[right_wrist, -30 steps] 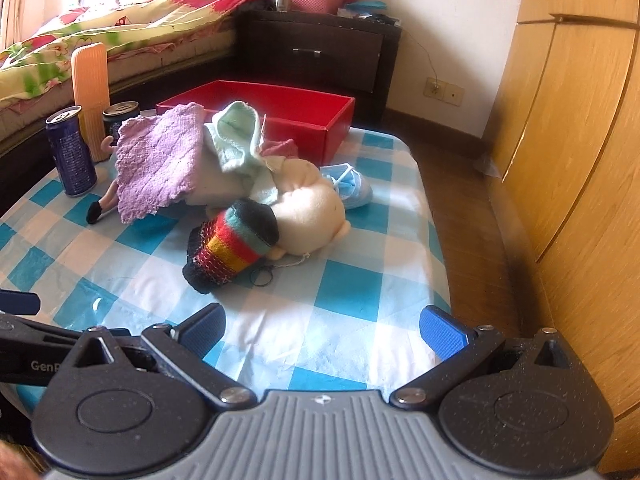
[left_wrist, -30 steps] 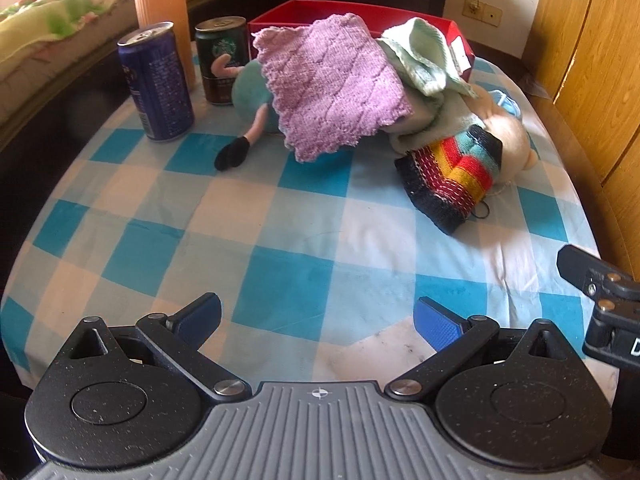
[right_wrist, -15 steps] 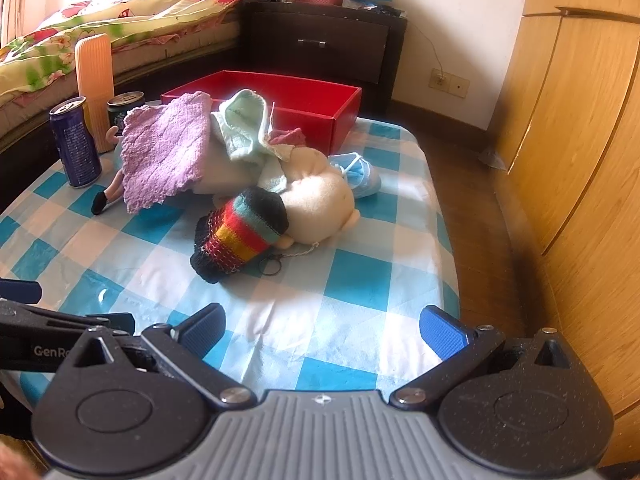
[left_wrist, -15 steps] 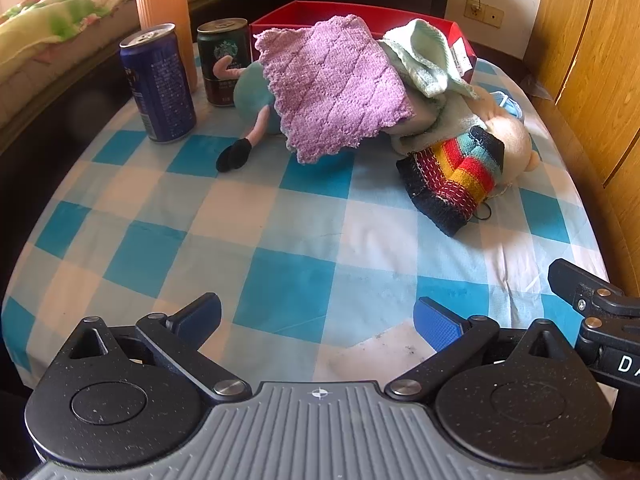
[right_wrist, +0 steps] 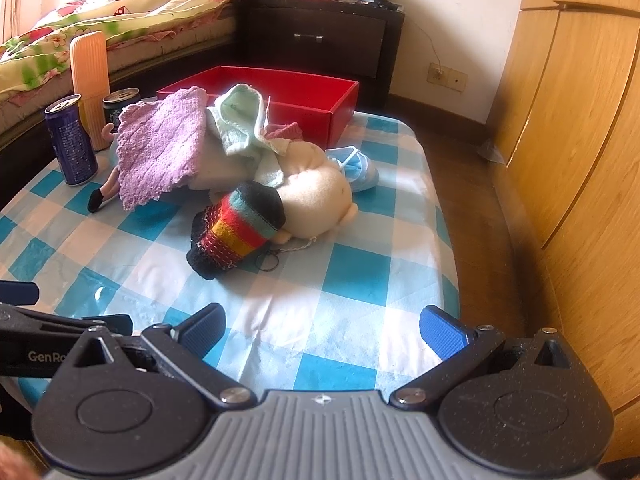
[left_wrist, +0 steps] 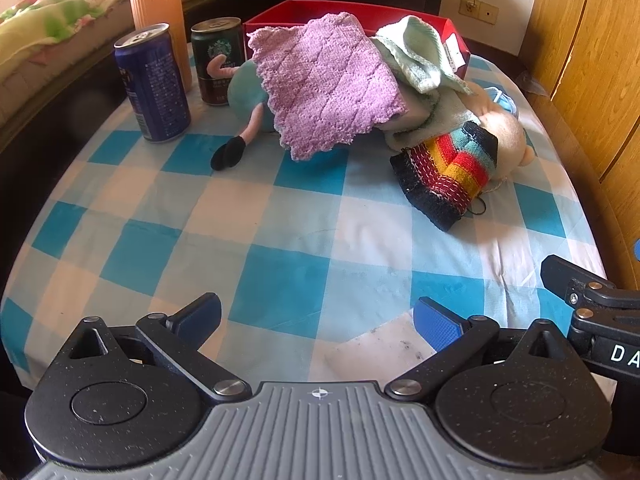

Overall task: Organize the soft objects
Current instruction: 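Move the left gripper toward the white rectangular block on the cloth, then close the left gripper on the white rectangular block and lift it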

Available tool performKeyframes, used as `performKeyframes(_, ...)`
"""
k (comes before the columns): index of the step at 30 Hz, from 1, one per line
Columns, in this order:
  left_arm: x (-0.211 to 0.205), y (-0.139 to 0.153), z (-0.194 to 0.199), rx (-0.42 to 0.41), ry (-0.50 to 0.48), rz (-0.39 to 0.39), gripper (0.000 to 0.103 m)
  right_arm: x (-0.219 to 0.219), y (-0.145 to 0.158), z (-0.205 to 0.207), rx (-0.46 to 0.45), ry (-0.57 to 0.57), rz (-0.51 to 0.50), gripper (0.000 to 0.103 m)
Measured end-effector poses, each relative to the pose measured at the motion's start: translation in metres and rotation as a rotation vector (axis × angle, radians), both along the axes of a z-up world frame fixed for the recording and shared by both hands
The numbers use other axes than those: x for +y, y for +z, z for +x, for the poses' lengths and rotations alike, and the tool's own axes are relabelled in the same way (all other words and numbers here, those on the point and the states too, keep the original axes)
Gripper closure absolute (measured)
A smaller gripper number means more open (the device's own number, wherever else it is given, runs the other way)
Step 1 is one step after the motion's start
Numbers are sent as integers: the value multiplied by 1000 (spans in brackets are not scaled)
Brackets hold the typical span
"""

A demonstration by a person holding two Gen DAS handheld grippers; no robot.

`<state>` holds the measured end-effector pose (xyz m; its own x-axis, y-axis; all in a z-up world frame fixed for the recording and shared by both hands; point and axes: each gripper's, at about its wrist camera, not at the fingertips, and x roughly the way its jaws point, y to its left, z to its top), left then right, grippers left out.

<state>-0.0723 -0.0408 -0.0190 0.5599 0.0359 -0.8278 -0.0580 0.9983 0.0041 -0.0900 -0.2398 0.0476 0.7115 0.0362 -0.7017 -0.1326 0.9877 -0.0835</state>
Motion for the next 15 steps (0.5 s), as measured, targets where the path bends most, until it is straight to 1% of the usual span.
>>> performKeyframes(6,0,1,-2,5,-11,-4,5,-1,0,-1,0,-1,3,19)
performKeyframes(11,-4,-1,-10,27,-25,-31,5,-7,3,1,2,-17,26,18)
performKeyframes(15,-14,-5,-17,53,-51,-21,5,-13,6,1,1,-27,45,19)
